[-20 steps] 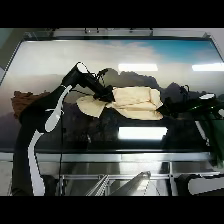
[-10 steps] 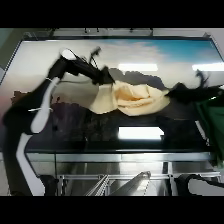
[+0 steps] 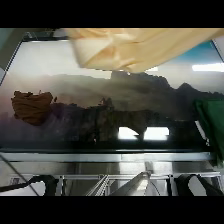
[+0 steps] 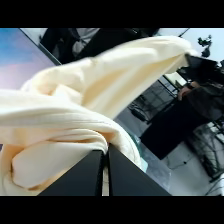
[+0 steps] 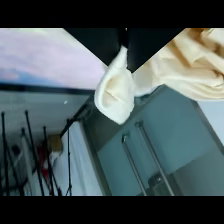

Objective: Fold the shirts.

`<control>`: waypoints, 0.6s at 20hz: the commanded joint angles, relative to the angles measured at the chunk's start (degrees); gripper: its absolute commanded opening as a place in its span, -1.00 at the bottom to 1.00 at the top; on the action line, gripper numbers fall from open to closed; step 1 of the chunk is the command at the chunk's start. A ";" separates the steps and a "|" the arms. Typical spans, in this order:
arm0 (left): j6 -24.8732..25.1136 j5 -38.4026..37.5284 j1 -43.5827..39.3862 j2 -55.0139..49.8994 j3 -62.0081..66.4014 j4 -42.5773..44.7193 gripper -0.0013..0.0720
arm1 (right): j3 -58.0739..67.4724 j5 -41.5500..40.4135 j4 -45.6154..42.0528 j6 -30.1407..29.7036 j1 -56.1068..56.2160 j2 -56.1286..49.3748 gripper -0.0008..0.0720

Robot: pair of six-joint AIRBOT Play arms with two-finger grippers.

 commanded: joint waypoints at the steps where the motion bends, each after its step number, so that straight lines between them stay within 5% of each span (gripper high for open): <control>1: -0.09 -3.67 6.88 8.48 -9.33 1.11 -0.91 | 1.66 -2.69 -2.01 -1.27 -1.25 5.53 -0.93; 6: 4.22 -0.48 7.87 9.70 -30.71 5.70 -0.91 | 0.57 -1.90 -8.59 -0.63 10.34 -6.14 -0.93; 12: 12.33 8.39 7.76 -5.49 -43.47 6.60 -0.81 | 0.59 -13.00 -16.79 -0.17 21.55 -35.39 -0.85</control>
